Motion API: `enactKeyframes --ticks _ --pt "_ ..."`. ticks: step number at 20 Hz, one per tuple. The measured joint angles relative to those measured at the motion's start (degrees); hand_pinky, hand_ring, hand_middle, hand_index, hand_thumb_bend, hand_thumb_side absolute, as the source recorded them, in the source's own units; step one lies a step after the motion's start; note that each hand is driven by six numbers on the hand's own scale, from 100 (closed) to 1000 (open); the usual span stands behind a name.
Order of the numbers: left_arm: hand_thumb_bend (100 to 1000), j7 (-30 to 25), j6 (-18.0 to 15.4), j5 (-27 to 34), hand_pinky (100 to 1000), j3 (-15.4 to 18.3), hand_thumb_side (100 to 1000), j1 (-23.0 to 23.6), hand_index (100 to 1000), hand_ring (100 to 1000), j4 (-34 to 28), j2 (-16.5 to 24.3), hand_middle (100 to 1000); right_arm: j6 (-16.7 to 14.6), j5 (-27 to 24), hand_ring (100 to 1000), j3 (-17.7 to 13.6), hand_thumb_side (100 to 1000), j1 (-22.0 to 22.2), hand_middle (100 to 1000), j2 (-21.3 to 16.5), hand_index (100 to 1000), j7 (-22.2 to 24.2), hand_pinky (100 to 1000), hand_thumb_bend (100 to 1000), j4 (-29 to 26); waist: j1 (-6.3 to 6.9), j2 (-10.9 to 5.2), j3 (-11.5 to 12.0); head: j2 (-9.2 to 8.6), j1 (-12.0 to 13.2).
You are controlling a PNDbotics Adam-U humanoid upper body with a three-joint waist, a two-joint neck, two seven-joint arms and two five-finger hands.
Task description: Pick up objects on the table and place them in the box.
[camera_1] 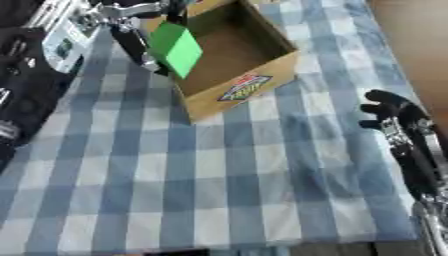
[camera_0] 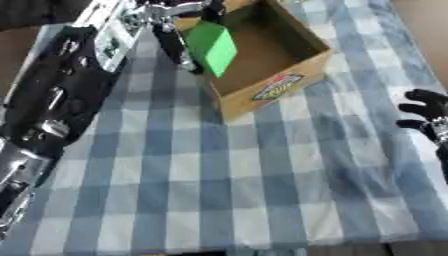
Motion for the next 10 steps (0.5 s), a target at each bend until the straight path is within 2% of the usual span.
enactKeyframes --ticks 10 --pt "546 4.66 0.00 -5.96 745 0.49 115 0.01 720 645 2.31 -2.85 553 0.07 -0.04 815 0.03 731 -0.03 811 0.48 847 0.14 718 100 0.01 -0.35 -0.08 -0.08 -0.27 0.40"
